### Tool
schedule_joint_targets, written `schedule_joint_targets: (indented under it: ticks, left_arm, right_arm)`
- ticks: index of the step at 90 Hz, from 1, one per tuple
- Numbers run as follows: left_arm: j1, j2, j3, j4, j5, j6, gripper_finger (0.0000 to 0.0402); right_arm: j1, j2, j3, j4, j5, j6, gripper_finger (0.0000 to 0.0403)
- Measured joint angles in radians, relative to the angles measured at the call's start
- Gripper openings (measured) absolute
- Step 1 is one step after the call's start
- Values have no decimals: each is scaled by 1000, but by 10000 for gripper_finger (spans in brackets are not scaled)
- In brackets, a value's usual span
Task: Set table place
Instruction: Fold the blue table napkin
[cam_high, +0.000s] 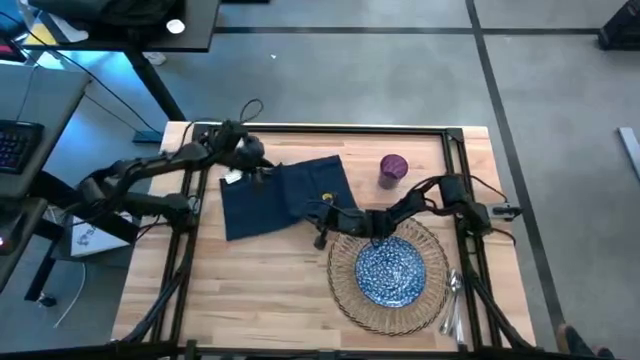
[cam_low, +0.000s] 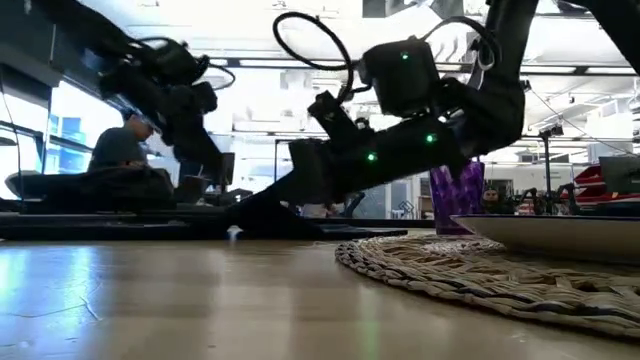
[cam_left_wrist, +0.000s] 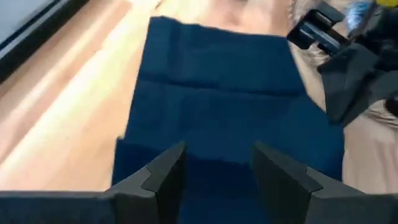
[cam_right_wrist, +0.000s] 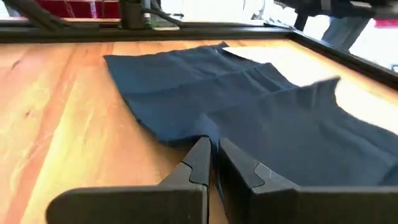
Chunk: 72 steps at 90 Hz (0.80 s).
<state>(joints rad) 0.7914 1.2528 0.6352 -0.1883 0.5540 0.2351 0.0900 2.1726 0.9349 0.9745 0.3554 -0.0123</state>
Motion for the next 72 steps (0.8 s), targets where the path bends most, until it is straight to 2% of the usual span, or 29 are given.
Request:
schedule_joint_targets:
  ticks: [7,28,49,72]
  left_arm:
    - [49,60,57,-41,47,104,158]
    - [101,215,222,-167,46,385,158]
    - [118,407,465,-433,-97,524,141]
    - [131,582,659,-679,-120,665,115]
  right_arm:
    - [3,-1,5,-18,-13,-38,0]
    - [6,-1,6,-61,-40,-78,0]
    - [20,-1,6,-73,-65,-113,0]
    - [31,-1,6,-82,-80,-137,0]
